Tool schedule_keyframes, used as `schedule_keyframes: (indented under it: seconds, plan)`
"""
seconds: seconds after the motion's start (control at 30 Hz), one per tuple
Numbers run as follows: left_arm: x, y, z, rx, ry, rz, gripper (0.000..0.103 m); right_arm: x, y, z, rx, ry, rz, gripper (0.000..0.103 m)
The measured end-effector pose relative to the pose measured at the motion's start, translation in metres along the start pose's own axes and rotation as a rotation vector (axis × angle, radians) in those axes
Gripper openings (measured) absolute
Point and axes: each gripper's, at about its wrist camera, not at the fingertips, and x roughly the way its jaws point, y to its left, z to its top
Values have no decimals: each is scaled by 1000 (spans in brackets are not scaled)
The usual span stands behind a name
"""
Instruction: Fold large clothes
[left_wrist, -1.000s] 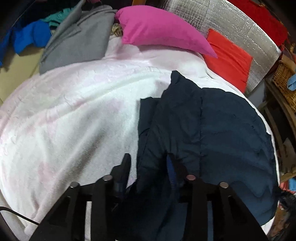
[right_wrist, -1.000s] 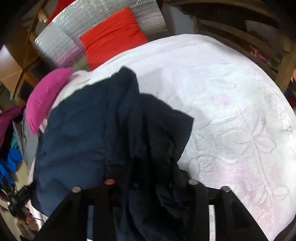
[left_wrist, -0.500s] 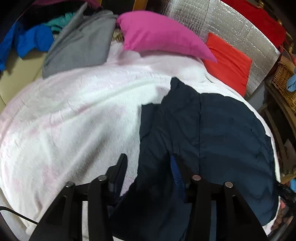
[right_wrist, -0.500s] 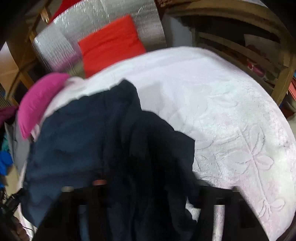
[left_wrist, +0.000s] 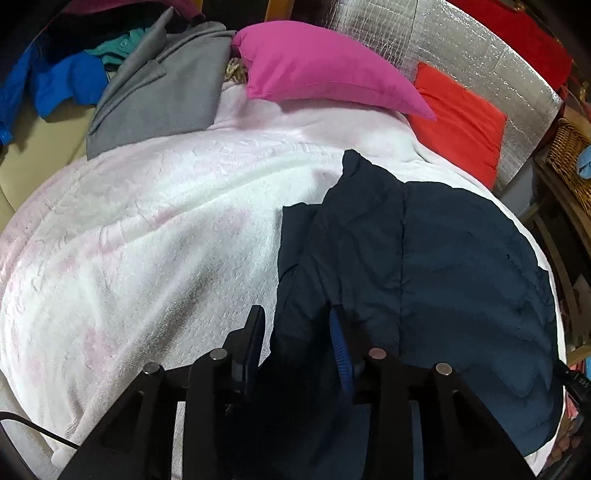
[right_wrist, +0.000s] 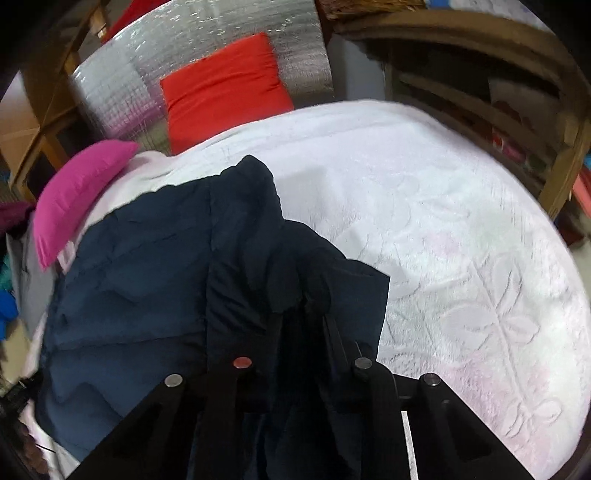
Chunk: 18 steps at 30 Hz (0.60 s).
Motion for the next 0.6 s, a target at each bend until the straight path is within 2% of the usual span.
schedule_keyframes:
  seconds: [0.1, 0.13, 0.17, 0.2, 0.23, 0.33, 0.53, 0.57, 0.6]
  plan:
    - [-6, -8, -1, 47, -36, 44, 40, -5, -14, 7, 94, -5, 65, 30]
    - [-8, -11, -2, 58, -46, 54, 41, -9, -18, 9, 115, -32, 79, 32]
    - [-9, -14, -2, 69, -59, 64, 46, -13, -19, 12, 124, -59, 84, 44]
    - [-10, -15, -2, 72, -66, 68, 50, -15, -19, 14, 127, -83, 86, 65]
    - [-11, -17, -3, 75, -74, 75, 52, -13, -18, 18, 128, -98, 89, 74]
    - [-9, -26, -5, 88, -80, 102, 54, 0, -9, 30, 116, -115, 109, 74]
    - [-4, -48, -10, 161, -115, 180, 58, 37, 9, 46, 113, -51, 104, 69]
    - [-4, -51, -11, 172, -119, 188, 60, 42, 10, 46, 115, -36, 113, 62]
    - [-3, -54, -12, 188, -125, 200, 60, 47, 11, 48, 116, -27, 117, 49]
